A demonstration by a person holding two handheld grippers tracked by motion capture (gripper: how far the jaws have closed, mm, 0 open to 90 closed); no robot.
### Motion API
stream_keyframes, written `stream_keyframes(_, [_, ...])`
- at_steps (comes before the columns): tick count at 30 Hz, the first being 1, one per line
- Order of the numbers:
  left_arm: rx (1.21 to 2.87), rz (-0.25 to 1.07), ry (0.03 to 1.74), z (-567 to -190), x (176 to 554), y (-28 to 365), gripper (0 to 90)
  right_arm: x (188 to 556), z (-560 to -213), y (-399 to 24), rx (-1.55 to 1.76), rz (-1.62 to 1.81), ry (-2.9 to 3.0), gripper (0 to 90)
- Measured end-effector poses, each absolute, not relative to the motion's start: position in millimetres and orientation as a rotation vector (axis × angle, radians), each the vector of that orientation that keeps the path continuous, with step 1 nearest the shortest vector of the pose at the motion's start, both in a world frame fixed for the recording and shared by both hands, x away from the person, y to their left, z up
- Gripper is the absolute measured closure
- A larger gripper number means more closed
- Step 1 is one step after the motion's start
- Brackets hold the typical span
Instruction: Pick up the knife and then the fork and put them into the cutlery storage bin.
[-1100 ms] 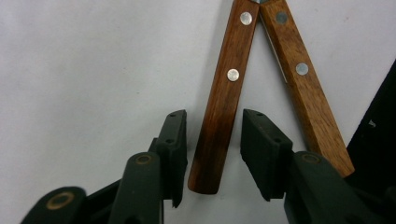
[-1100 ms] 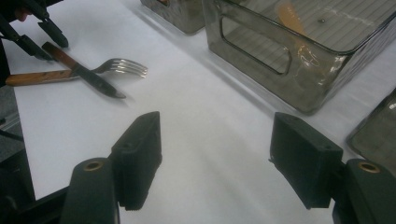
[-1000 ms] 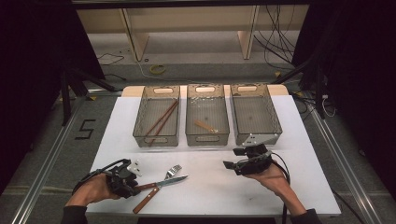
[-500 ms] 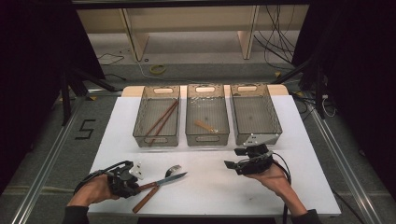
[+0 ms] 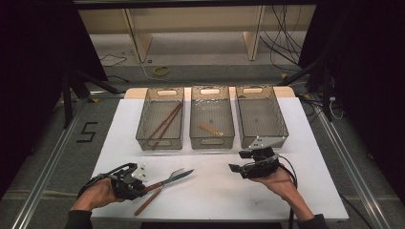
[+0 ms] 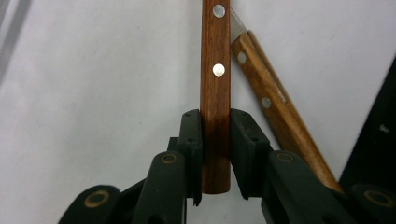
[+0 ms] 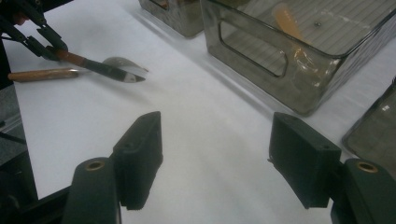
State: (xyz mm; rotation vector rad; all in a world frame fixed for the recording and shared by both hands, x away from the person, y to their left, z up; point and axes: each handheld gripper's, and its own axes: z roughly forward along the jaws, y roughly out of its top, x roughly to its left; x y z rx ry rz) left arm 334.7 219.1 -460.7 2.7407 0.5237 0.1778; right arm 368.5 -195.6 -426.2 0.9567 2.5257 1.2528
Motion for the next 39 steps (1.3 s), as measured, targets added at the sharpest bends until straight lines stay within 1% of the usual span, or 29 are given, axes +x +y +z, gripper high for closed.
stream_keyframes(5, [2.706,0.210,0.495,-451,335,212,75.1,365,-419,-190,0.921,1.277,2.524,35.4])
stream_keyframes(19, [2.689,0.185,0.301,-433,342,162,75.1,351,-396,-144,0.671,1.306,2.565,35.2])
stream_keyframes(22, [2.702,0.191,0.251,-431,344,147,75.1,349,-397,-135,0.626,1.294,2.586,35.2])
stream_keyframes(23, [2.719,0.193,0.210,-429,345,142,75.1,348,-397,-133,0.609,1.282,2.595,35.2])
stream_keyframes(30, [2.726,0.180,0.110,-425,347,115,75.1,345,-401,-121,0.531,1.221,2.638,35.3])
stream_keyframes(36, [2.734,0.171,0.058,-426,346,102,75.0,341,-409,-111,0.439,1.114,2.709,35.4])
stream_keyframes(39, [2.743,0.167,0.034,-426,344,100,75.0,341,-415,-106,0.380,1.060,2.763,36.9])
